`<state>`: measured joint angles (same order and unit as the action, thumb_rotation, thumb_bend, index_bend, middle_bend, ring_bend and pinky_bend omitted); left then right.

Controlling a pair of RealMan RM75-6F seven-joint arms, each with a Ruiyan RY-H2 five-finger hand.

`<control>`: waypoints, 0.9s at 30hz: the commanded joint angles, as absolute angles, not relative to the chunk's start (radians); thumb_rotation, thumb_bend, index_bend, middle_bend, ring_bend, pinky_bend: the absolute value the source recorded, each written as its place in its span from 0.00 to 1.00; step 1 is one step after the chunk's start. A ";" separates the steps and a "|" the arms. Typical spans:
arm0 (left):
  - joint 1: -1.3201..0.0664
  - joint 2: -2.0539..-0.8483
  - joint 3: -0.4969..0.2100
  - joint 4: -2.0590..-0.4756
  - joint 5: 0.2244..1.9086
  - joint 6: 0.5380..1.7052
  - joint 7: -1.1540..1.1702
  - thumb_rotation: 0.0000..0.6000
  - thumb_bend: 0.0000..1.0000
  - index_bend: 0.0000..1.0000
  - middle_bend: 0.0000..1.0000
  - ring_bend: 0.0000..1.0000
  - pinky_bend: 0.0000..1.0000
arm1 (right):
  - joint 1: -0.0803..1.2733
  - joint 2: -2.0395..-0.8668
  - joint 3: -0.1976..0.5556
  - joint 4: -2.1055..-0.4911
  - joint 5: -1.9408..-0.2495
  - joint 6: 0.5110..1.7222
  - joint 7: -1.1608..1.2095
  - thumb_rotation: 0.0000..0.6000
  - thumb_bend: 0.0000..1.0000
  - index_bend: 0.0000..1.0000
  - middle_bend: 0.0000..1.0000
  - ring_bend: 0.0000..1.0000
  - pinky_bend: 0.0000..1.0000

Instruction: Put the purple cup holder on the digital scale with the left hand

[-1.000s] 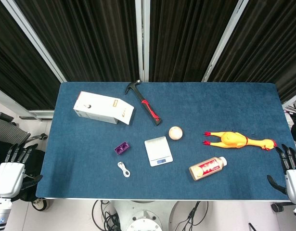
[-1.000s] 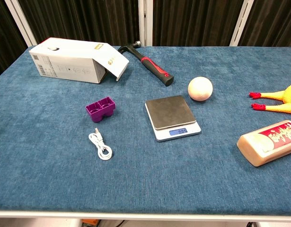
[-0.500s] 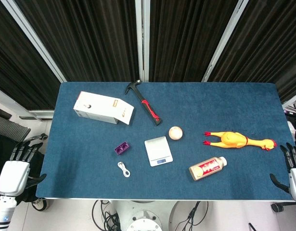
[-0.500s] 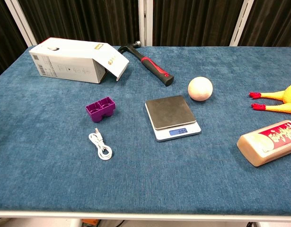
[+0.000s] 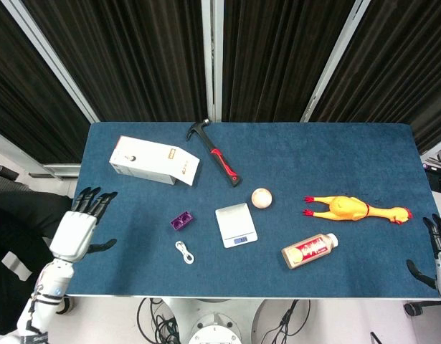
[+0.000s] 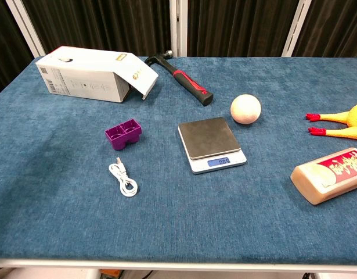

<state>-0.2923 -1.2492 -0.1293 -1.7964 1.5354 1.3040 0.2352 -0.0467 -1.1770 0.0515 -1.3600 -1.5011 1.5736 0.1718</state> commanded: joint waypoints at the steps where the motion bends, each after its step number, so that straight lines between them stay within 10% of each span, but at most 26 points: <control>1: -0.382 -1.328 -0.183 -1.824 1.460 1.209 0.307 1.00 0.10 0.10 0.15 0.03 0.07 | -0.053 -1.178 0.052 -1.351 -1.496 1.579 0.179 1.00 0.16 0.00 0.00 0.00 0.00; 27: -0.625 -1.716 -0.274 -1.600 0.925 1.059 0.484 1.00 0.09 0.10 0.27 0.15 0.12 | -0.067 -1.180 0.065 -1.288 -1.451 1.543 0.263 1.00 0.17 0.00 0.00 0.00 0.00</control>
<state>-0.6185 -1.7070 -0.2726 -1.6067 0.9360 1.0595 0.4831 -0.0666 -1.1798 0.0646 -1.2883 -1.4510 1.5437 0.2627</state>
